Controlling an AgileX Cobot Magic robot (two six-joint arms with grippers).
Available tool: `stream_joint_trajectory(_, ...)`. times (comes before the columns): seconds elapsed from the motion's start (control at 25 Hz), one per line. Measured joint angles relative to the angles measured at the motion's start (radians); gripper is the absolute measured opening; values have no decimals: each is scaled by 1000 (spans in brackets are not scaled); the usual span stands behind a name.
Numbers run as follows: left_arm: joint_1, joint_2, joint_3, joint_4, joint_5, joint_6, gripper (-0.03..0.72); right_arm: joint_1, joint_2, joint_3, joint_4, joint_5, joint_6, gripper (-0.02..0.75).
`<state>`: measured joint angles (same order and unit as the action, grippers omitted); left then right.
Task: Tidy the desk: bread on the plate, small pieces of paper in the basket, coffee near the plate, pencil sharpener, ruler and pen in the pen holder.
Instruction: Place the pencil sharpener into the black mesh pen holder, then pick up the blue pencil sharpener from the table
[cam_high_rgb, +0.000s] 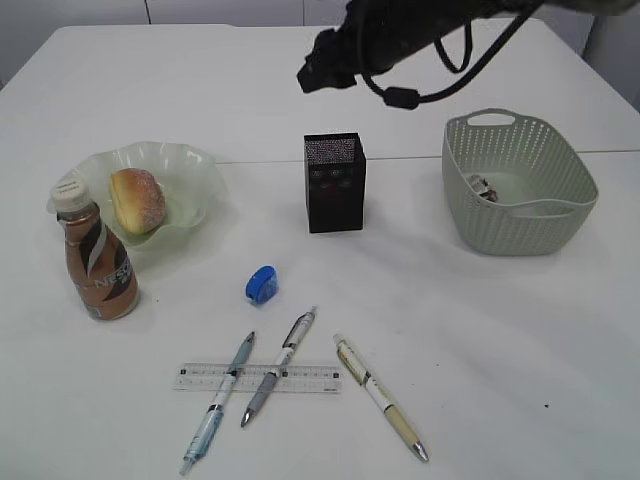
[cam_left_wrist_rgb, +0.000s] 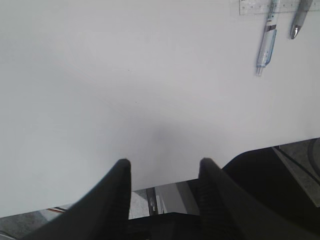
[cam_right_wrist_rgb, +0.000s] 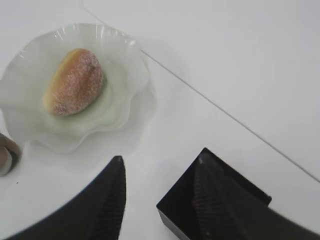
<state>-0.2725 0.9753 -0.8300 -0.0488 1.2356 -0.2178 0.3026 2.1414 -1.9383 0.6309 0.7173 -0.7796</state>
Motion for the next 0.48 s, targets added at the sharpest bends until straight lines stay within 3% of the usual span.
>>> stream_joint_trajectory(0.28,0,0,0,0,0,0,319,0,-59,-104,-39,135,68,363)
stream_joint_trajectory(0.48,0,0,0,0,0,0,319,0,-68,-144,-110,380,232,363)
